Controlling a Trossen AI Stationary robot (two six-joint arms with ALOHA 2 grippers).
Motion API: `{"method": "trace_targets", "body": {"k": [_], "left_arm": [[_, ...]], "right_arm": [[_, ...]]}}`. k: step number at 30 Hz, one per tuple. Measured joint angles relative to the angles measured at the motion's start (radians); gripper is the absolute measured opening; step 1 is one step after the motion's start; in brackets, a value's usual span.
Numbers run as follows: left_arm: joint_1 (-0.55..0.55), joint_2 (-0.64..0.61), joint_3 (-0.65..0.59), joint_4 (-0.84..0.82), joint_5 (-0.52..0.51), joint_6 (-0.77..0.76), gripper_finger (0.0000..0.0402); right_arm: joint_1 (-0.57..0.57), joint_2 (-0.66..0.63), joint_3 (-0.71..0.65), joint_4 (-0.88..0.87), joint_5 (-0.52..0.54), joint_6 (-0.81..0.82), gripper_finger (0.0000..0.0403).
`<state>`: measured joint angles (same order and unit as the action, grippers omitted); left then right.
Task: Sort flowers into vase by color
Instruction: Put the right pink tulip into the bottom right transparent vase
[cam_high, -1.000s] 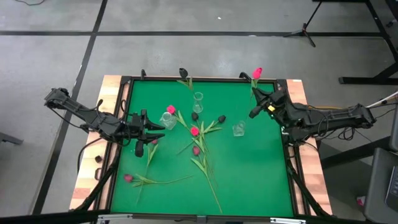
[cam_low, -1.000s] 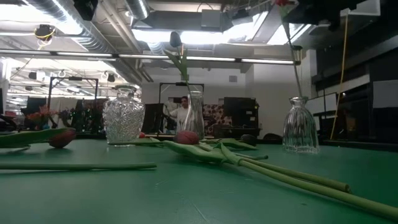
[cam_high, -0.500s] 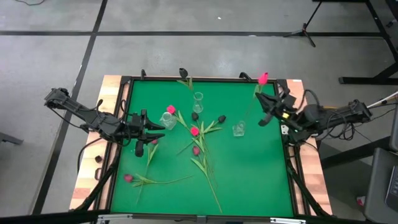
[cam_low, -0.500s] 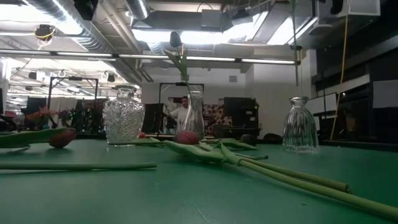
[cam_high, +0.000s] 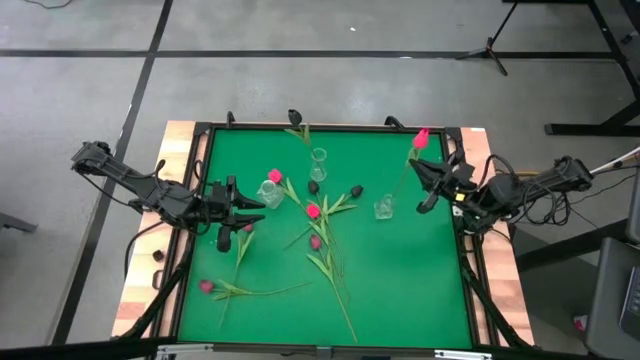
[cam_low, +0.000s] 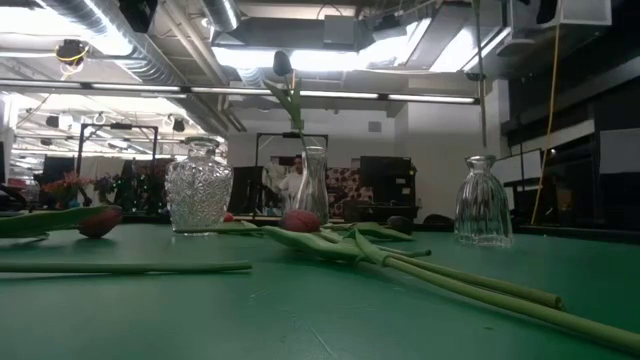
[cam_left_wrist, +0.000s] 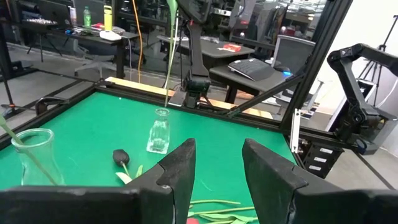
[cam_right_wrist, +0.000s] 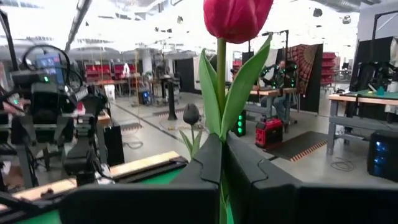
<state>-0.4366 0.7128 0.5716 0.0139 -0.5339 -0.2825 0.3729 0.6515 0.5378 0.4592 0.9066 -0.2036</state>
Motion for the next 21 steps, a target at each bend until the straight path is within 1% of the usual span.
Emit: {"method": "trace_targets", "body": {"k": [7,21], "left_arm": [[0.000,0.000,0.000,0.002,0.000,-0.003,0.0131],[0.000,0.000,0.000,0.002,0.000,-0.003,0.0131]], "right_arm": [[0.000,-0.003,-0.082,0.152,-0.006,-0.057,0.0007],[0.000,-0.016,-0.162,0.207,0.001,-0.036,0.0007]]}}
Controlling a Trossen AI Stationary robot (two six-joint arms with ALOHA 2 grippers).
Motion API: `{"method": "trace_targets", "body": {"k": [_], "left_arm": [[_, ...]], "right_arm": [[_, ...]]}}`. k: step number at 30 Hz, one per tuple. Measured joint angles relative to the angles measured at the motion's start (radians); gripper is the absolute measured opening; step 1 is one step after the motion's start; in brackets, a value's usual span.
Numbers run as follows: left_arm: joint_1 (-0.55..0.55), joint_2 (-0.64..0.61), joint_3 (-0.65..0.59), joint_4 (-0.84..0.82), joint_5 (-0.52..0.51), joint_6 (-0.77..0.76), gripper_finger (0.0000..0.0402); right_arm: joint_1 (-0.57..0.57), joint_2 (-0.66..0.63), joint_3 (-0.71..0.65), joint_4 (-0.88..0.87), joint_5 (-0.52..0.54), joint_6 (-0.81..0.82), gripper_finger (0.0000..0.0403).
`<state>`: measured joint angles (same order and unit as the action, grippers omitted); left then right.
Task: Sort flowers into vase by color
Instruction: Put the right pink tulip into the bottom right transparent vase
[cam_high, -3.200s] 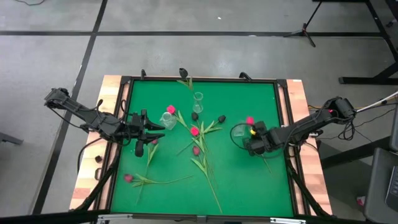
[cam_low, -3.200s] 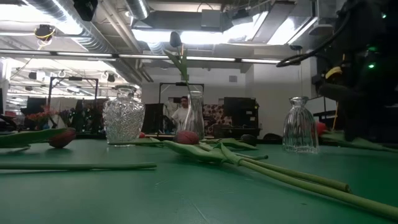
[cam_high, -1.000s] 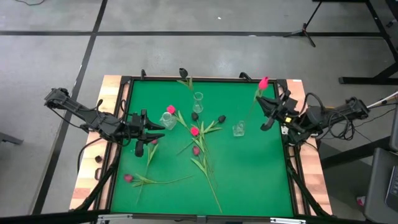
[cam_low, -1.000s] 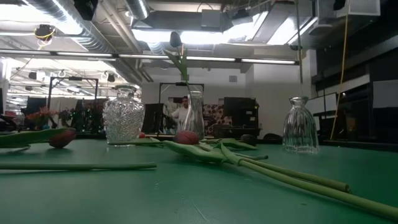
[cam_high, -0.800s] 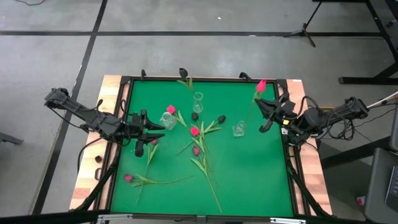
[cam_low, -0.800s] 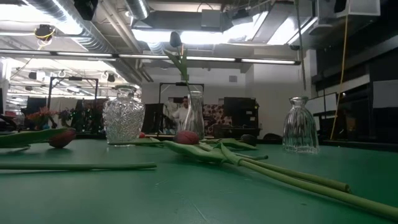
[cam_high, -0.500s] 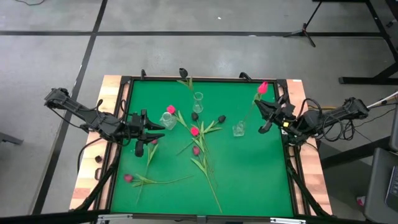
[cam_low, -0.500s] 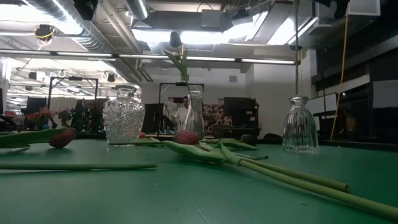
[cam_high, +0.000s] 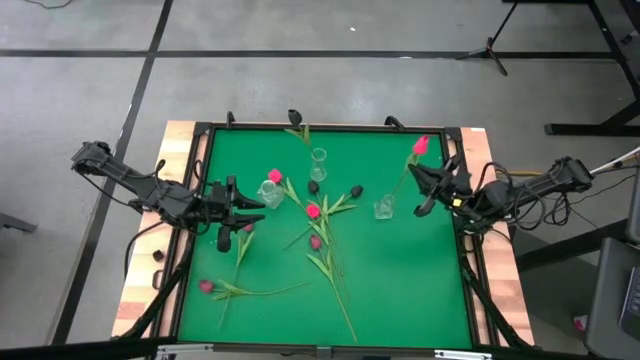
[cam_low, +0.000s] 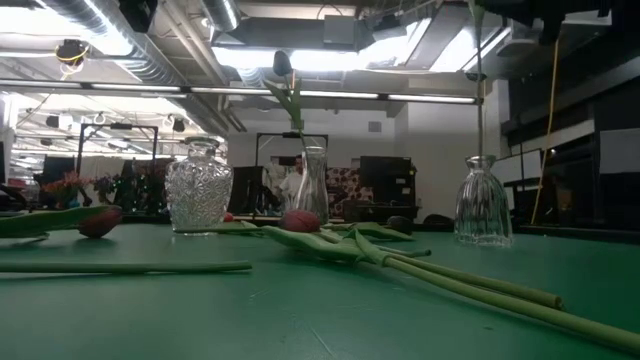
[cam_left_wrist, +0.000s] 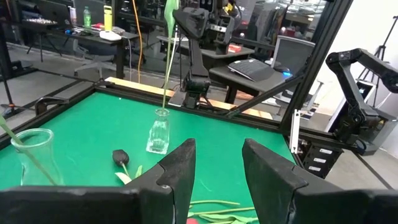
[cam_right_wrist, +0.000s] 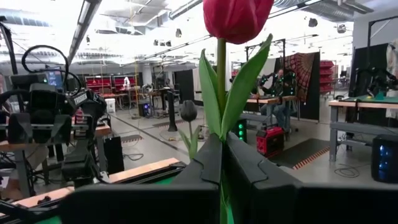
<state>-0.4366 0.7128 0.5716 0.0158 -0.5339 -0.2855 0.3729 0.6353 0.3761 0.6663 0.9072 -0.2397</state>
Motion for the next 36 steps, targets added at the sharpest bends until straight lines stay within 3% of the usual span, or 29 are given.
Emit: {"method": "trace_targets", "body": {"k": [5,15,36], "left_arm": [[0.000,0.000,0.000,0.000,0.000,0.000,0.0131],[0.000,0.000,0.000,0.000,0.000,0.000,0.0131],[0.000,0.000,0.000,0.000,-0.002,0.004,0.0131]], "right_arm": [[0.000,0.000,-0.025,0.006,0.000,0.016,0.0007],[0.000,-0.020,-0.162,0.197,0.000,0.023,0.0007],[0.000,-0.022,-0.242,0.159,0.013,0.151,0.0007]]}}
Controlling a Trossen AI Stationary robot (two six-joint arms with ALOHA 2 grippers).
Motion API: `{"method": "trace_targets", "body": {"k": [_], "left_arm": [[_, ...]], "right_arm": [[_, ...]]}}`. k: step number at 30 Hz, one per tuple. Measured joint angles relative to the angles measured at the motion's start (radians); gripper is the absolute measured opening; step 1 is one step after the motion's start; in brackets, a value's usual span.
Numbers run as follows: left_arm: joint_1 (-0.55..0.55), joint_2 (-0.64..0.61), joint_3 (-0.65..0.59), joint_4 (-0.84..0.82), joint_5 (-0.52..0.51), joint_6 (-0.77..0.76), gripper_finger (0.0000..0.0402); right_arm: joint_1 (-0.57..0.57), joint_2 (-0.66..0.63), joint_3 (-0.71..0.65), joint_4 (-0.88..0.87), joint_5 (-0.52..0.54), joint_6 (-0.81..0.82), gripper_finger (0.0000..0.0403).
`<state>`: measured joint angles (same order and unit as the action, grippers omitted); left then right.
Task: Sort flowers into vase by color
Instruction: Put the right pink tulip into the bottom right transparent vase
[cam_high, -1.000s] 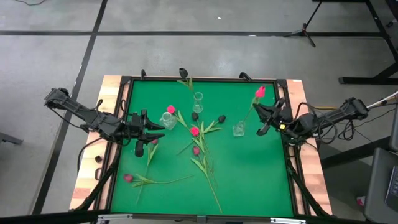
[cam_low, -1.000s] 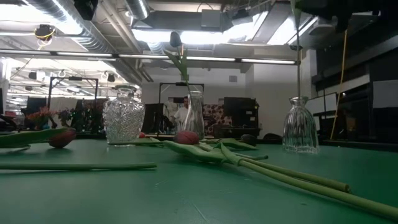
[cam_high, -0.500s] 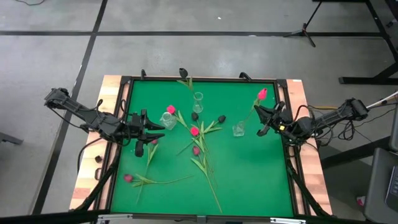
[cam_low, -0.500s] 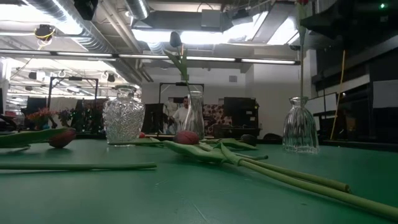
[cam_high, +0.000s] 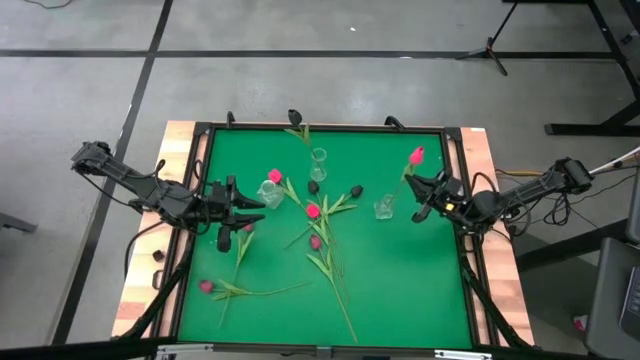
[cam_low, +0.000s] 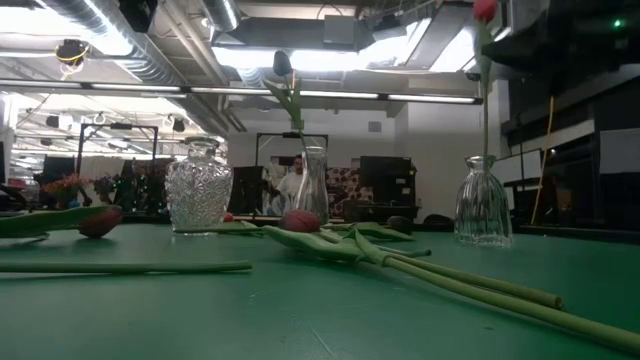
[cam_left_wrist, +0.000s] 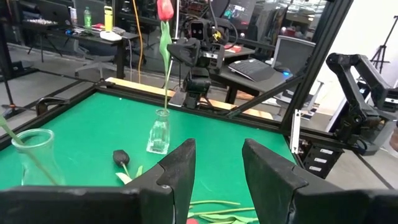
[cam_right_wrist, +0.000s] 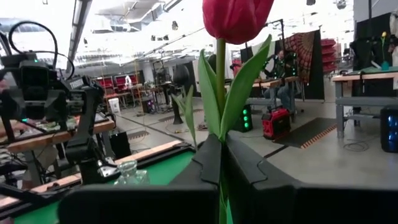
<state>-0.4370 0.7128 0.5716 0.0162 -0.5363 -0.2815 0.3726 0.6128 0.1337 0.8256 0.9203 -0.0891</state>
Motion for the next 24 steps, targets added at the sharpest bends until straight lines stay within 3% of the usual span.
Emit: {"method": "trace_targets", "body": {"k": [15,24], "left_arm": [[0.000,0.000,0.000,0.000,-0.030,0.002,0.0131],[0.000,0.000,0.000,0.000,-0.031,0.002,0.0131]], "right_arm": [[0.000,0.000,0.002,-0.133,-0.015,0.111,0.0013],[0.000,0.000,0.002,-0.145,-0.016,0.111,0.0109]]}}
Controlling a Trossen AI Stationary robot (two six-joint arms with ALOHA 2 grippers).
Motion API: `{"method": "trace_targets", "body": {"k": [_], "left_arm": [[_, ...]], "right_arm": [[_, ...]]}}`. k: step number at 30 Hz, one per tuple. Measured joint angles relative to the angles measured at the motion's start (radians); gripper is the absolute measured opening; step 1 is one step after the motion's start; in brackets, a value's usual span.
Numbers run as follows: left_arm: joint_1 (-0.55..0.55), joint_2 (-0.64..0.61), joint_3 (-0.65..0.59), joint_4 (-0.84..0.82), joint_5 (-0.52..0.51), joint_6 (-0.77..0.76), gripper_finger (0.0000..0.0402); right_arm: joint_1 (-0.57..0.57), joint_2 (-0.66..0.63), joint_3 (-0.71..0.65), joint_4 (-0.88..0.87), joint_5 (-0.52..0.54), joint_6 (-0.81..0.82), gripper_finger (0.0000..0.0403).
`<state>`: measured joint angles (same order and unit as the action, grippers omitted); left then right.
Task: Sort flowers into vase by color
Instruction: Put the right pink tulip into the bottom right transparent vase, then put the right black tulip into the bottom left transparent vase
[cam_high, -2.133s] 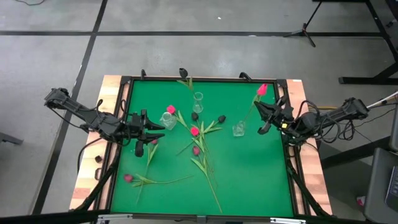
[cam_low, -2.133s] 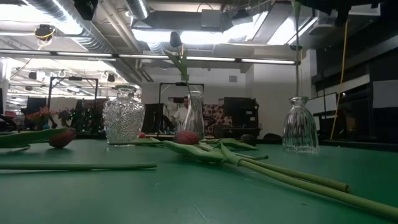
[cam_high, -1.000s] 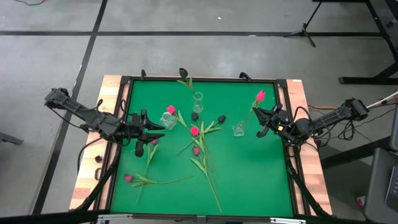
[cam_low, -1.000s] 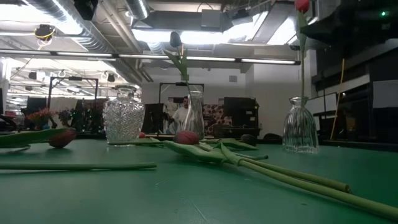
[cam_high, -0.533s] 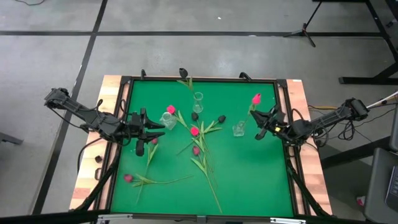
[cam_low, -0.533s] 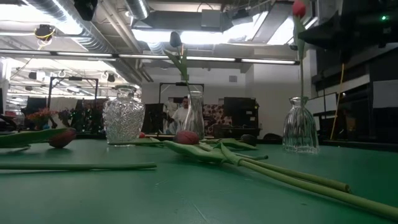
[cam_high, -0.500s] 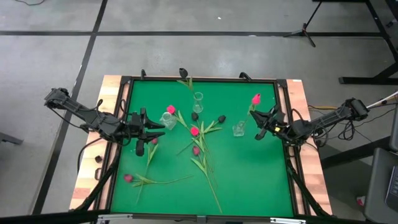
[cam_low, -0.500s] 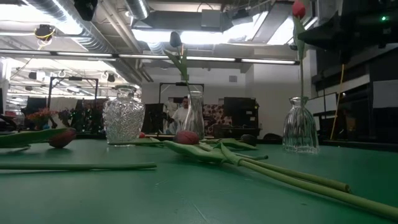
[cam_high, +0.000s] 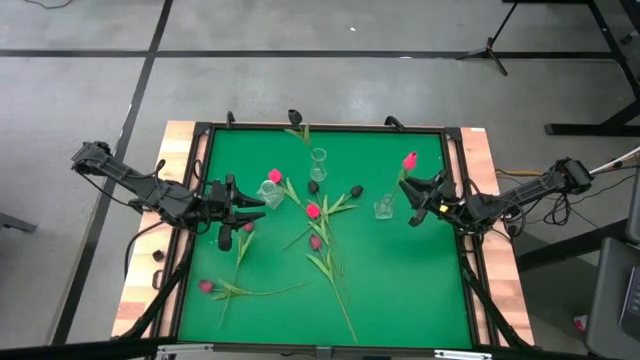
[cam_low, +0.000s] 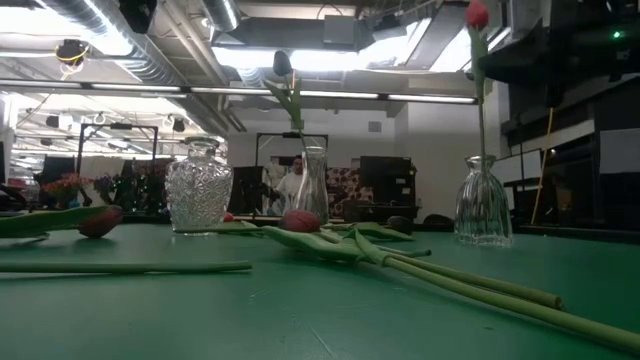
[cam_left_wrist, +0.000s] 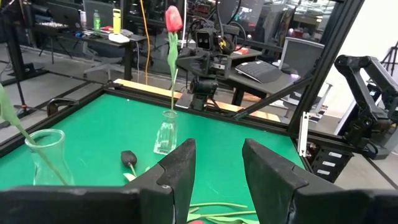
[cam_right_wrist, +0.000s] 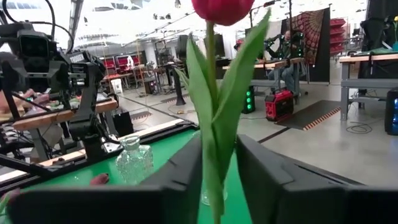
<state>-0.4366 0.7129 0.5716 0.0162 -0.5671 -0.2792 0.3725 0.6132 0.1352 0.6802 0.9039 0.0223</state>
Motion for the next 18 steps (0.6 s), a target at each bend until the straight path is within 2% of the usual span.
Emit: {"method": "trace_targets", "body": {"k": [4,8,18], "left_arm": [[0.000,0.000,0.000,0.001,0.000,-0.007,0.0131],[0.000,0.000,0.000,0.008,0.000,-0.070,0.0131],[0.000,0.039,0.000,0.064,0.010,-0.115,0.0131]], "right_arm": [[0.000,0.000,0.000,-0.005,-0.006,0.000,0.0143],[0.000,-0.002,0.000,-0.004,-0.007,-0.010,0.0160],[0.000,-0.002,0.000,-0.003,-0.011,-0.027,0.0159]]}}
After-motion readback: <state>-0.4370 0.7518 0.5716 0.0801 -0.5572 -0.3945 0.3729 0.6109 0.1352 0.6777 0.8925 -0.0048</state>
